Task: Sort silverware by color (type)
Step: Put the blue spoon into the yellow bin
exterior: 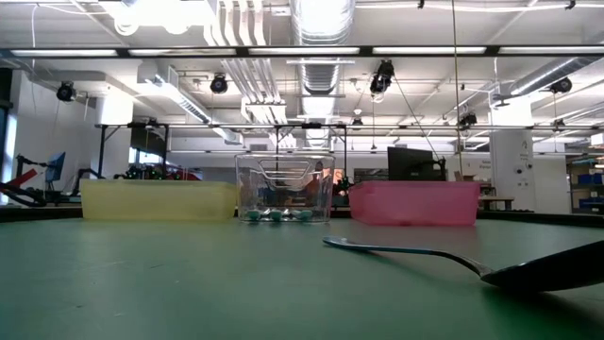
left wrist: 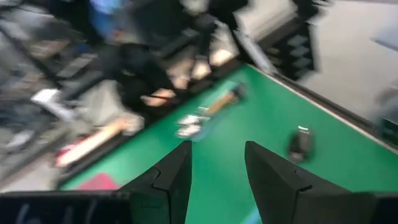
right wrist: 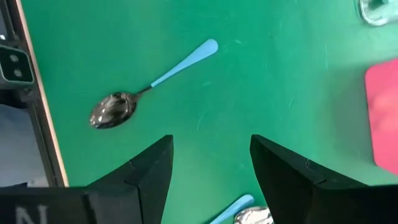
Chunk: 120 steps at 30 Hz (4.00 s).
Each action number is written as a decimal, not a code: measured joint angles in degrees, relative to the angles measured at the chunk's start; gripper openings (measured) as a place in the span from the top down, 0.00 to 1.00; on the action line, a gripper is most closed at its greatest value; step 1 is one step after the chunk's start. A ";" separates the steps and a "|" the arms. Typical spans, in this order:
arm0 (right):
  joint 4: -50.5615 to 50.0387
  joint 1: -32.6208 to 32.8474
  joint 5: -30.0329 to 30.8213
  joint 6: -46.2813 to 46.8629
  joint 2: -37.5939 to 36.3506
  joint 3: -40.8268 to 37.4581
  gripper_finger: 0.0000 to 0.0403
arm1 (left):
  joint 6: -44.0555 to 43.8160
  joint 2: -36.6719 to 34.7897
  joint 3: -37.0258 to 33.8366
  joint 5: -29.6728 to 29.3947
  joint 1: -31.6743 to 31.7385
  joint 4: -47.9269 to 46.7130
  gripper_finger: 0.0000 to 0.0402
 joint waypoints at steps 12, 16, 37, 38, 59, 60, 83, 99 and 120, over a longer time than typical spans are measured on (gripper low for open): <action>0.06 5.09 4.90 6.72 -4.49 -4.52 0.49 | 2.52 21.91 10.99 13.29 3.73 -5.78 0.67; 0.07 5.66 7.20 7.47 -6.97 -5.65 0.49 | 3.05 26.94 12.77 16.50 3.88 -5.74 0.67; 1.62 5.75 15.73 8.51 -15.09 -9.22 0.49 | 6.09 46.22 25.22 28.28 7.50 -5.46 0.67; 1.62 5.75 15.89 8.51 -15.09 -9.22 0.49 | 6.12 46.71 25.61 28.40 7.56 -5.36 0.67; 1.62 5.75 16.15 8.62 -14.94 -9.50 0.49 | 4.99 51.04 25.76 34.58 11.05 -1.51 0.71; 1.60 5.75 16.18 8.62 -14.94 -9.50 0.49 | 4.80 51.25 25.77 35.13 11.19 -1.15 0.71; 1.63 5.72 17.57 9.72 -14.91 -9.50 0.49 | 1.83 53.24 25.75 40.85 12.55 1.26 0.81; 1.92 5.72 17.63 9.79 -14.89 -9.50 0.49 | 1.81 53.30 25.70 40.48 12.50 1.82 0.99; 2.59 5.72 19.10 9.52 -14.89 -9.50 0.49 | 0.41 45.99 22.50 36.65 12.33 0.16 1.00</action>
